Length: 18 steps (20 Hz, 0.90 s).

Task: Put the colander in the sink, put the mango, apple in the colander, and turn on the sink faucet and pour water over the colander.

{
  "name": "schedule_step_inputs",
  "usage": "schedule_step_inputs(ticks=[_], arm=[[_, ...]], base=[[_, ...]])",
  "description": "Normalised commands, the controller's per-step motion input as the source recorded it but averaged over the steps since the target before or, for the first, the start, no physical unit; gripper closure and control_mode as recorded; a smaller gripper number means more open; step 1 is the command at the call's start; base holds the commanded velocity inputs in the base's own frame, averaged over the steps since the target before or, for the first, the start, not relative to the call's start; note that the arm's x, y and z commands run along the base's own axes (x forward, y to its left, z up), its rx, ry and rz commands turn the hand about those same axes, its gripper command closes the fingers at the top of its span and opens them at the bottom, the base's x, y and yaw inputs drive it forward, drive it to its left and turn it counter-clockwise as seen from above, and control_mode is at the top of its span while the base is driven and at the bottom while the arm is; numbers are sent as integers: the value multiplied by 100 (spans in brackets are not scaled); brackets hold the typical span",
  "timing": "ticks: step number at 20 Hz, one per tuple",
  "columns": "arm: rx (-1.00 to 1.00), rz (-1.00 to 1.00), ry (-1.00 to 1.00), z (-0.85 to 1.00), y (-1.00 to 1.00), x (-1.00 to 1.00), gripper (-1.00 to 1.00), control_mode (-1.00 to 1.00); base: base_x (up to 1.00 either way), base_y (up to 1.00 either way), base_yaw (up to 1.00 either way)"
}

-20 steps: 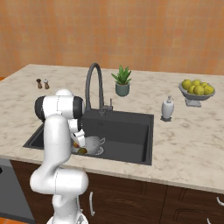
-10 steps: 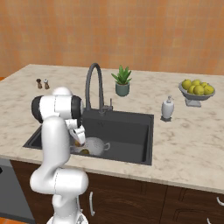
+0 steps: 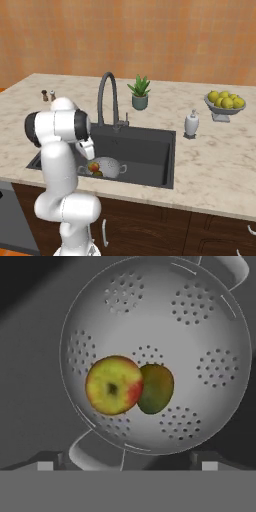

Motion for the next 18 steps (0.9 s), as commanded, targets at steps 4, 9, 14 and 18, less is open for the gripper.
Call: schedule_step_inputs(ticks=[4, 9, 14, 18], arm=[[0, 4, -1, 57, 0, -40, -100, -100], [0, 7, 0, 57, 6, -17, -100, -100], [0, 12, -1, 52, 0, -15, -100, -100], [0, 18, -4, 23, -12, -42, -100, -100]], base=[[0, 0, 0], [0, 0, 0], [0, 0, 0], [0, 0, 0]])
